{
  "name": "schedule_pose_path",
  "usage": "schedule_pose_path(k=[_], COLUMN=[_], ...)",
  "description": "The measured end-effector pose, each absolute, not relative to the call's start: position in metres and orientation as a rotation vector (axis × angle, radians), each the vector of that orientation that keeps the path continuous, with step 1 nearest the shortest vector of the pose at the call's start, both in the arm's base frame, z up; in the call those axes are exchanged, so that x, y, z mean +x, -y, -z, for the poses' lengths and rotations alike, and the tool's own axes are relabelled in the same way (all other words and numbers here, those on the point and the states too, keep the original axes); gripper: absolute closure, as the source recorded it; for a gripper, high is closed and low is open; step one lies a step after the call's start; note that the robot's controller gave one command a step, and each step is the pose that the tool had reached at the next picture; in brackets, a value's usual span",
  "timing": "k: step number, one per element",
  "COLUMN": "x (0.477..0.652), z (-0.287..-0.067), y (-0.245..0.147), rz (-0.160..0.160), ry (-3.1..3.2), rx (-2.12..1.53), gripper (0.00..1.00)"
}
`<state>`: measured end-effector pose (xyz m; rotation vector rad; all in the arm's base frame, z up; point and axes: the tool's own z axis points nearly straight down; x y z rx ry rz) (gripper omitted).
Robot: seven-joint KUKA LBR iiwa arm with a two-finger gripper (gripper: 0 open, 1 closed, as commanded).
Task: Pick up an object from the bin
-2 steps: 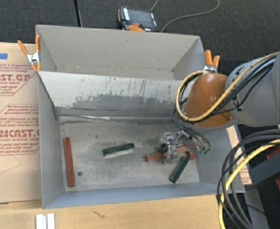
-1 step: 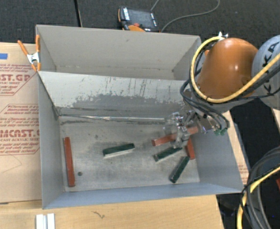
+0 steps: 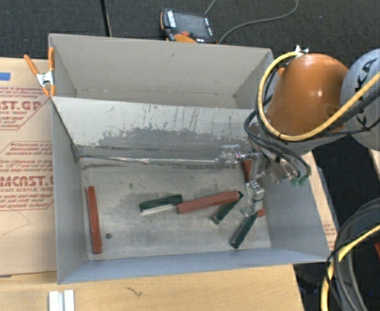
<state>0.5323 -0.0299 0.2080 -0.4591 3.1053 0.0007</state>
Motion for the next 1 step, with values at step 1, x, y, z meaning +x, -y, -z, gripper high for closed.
schedule_pose_path(k=[1], x=[0.5413], z=[-0.1059], y=[0.0085], rz=[-0.004], ry=[-3.039], rx=[-0.811], gripper=[0.0])
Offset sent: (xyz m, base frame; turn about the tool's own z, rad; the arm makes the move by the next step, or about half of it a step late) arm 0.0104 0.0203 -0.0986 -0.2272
